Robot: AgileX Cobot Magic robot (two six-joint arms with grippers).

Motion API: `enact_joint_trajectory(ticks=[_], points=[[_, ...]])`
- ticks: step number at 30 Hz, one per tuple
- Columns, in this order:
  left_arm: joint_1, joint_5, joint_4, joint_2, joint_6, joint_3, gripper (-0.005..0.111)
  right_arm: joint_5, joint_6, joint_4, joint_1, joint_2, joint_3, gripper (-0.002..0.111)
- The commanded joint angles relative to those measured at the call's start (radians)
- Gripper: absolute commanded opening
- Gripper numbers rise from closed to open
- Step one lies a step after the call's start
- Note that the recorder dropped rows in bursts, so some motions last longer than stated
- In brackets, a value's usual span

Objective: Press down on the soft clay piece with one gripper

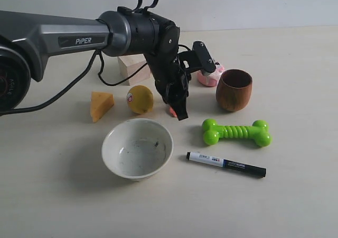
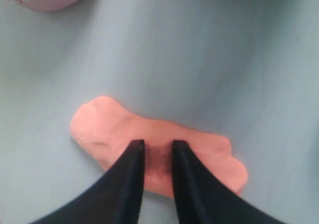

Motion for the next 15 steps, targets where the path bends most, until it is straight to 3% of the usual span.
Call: enact_joint_trajectory(ticks=[1, 10, 15], points=[[-0.002, -0.012, -0.025, 0.0, -0.007, 0.004, 0.036, -0.005, 0.001, 0.001, 0.001, -0.005, 0.005, 0.0], [0.0, -0.035, -0.009, -0.032, -0.007, 0.004, 0.033, -0.005, 0.001, 0.001, 0.001, -0.005, 0.005, 0.0], [0.0, -0.023, -0.009, -0.032, -0.007, 0.004, 0.006, -0.005, 0.001, 0.001, 0.001, -0.005, 0.005, 0.0]])
